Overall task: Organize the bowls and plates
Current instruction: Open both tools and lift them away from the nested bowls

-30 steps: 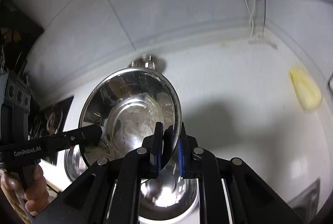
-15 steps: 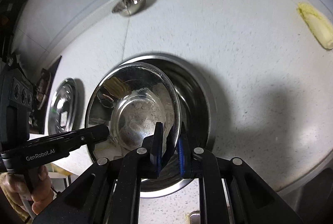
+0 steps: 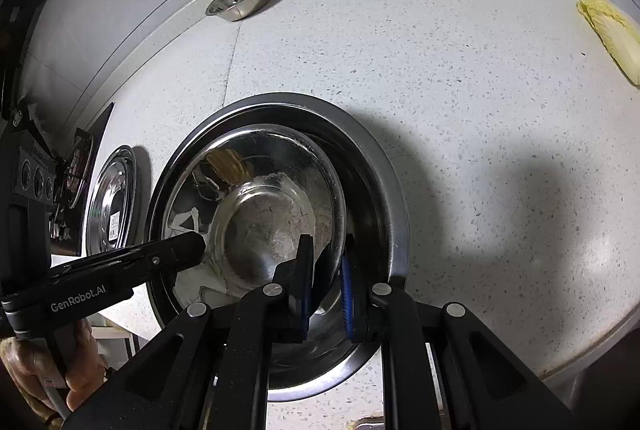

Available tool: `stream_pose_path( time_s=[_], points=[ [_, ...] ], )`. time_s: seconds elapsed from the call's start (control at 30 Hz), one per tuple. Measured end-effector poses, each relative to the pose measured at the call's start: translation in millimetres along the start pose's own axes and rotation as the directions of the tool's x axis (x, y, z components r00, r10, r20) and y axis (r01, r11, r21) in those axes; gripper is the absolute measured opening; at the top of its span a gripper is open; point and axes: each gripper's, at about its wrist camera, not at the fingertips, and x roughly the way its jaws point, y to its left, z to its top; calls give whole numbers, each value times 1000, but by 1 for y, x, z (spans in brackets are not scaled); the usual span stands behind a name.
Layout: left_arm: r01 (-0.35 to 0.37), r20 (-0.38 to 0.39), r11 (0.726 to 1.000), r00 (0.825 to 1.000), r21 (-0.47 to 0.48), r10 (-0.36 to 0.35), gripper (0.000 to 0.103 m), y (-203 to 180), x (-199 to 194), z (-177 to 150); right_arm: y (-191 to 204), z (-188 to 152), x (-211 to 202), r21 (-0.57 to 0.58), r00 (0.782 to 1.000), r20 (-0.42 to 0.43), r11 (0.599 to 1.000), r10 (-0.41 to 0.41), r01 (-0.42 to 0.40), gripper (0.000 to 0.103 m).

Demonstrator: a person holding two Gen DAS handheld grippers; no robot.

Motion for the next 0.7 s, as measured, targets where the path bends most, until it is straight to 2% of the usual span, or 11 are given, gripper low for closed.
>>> stream_pose_path(
  time_s=[0.1, 0.23, 0.4, 0.53, 0.7],
  points=[
    [-3, -4, 1000, 1000, 11, 4, 13, 0, -1, -2, -1, 1, -2, 1, 1000, 8, 1000, -3, 3, 12],
    [-52, 10, 996, 999, 67, 51, 14, -14, 2, -7, -2, 2, -6, 0, 1000, 18, 1000, -11, 11, 12],
    [-63, 2, 994, 998, 90, 63, 16, -18, 3, -11, -1, 3, -11, -5, 999, 36, 1000, -25, 26, 12],
    [-67, 11, 990, 998, 121, 66, 26, -24, 2, -14, -4, 5, -21, 1, 998, 65, 1000, -28, 28, 12],
    [-75, 15, 984, 997, 164, 73, 28, -30, -3, -20, -7, 9, -33, 12, 995, 99, 1000, -26, 25, 12]
  ],
)
